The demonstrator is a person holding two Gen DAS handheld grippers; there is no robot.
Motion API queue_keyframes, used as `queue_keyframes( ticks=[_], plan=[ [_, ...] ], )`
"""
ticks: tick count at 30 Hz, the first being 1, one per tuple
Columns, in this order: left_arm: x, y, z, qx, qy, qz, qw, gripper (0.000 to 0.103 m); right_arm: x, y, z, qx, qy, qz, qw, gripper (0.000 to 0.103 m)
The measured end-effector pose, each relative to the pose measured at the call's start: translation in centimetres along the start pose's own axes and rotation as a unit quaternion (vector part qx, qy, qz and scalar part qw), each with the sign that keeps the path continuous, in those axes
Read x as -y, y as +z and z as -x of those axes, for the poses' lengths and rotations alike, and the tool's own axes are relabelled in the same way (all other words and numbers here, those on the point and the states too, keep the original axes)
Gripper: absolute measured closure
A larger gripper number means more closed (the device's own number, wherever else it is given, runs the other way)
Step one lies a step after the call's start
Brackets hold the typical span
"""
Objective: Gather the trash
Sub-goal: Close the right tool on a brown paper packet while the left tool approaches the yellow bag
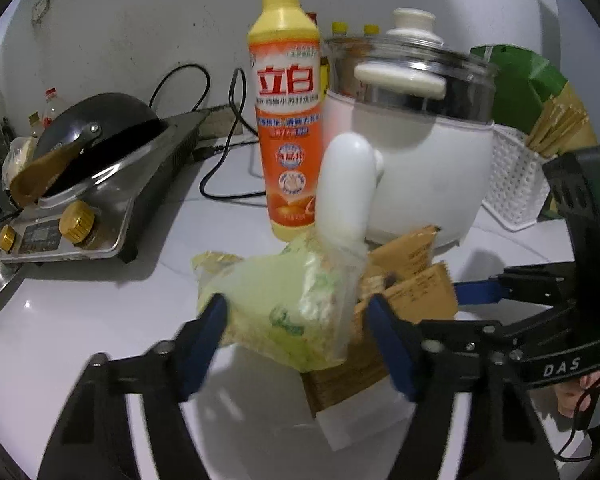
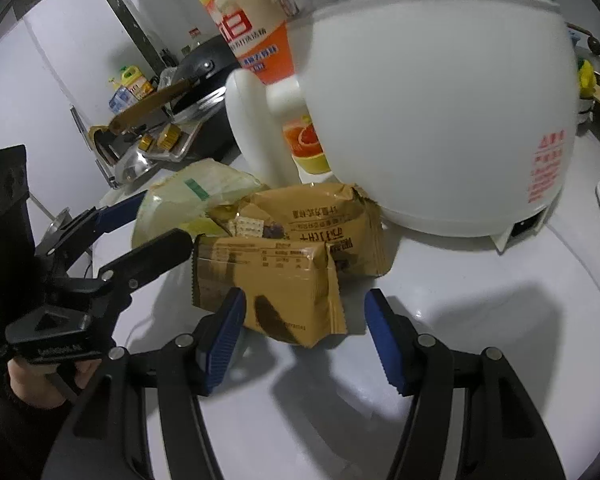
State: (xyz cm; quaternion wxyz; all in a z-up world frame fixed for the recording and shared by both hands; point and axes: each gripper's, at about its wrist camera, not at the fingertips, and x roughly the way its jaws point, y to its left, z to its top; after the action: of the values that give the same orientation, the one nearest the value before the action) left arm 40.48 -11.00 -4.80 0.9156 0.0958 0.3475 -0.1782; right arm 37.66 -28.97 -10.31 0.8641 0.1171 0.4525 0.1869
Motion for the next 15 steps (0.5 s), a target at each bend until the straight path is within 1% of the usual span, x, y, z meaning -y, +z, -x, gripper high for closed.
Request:
queue_keyframes(
  ticks=[1,3,4,6,7,8,9,11,12,13,15],
  plan=[
    [-0.1,-0.1,-0.2,-0.004,0.0,0.0,1.0,0.046,-0.1,0.0,-0.3,-0.002,-0.002,0.002,1.0,0.043],
    [-0.2,-0.2,-0.4,-0.007,0.005,-0.003,1.0,0.057,-0.4,0.0,-0.7,-0.004,-0.01,0.007,1.0,0.043],
    [-0.2,-0.3,-0.4,-0.006,0.007,-0.005,0.9999,0.06,-0.5,-0.1,-0.9,-0.003,-0.012,0.007,1.0,0.044],
    [-0.3,-0.4,-0.1,-0.004,0.006,-0.005,1.0,0.068,-0.5,-0.1,-1.4,-0.003,-0.016,0.009,1.0,0.055],
    [-0.4,-0.4,0.0,-0.002,0.005,-0.004,1.0,0.07,-0.6,-0.2,-1.5,-0.005,-0.02,0.011,1.0,0.066],
    [-0.5,-0.5,0.2,-0.001,0.006,-0.003,1.0,0.076,-0.7,-0.2,-1.7,-0.007,-0.021,0.013,1.0,0.075],
    [-0.5,-0.5,0.4,0.001,0.007,-0.003,1.0,0.082,-0.8,-0.2,-1.8,-0.008,-0.019,0.014,1.0,0.078],
    [-0.8,-0.6,1.1,0.008,0.015,-0.005,0.9998,0.087,-1.1,-0.3,-1.9,-0.007,-0.019,0.02,1.0,0.088],
    [-0.9,-0.7,1.3,0.01,0.015,-0.003,0.9998,0.092,-1.4,-0.4,-1.9,-0.005,-0.021,0.024,0.999,0.09],
    [-1.0,-0.7,1.7,0.013,0.016,0.0,0.9998,0.1,-1.9,-0.5,-2.0,-0.001,-0.023,0.029,0.999,0.092],
    [-1.2,-0.8,2.4,0.017,0.02,0.002,0.9996,0.101,-2.5,-0.9,-1.1,0.009,-0.025,0.038,0.999,0.095]
  ],
)
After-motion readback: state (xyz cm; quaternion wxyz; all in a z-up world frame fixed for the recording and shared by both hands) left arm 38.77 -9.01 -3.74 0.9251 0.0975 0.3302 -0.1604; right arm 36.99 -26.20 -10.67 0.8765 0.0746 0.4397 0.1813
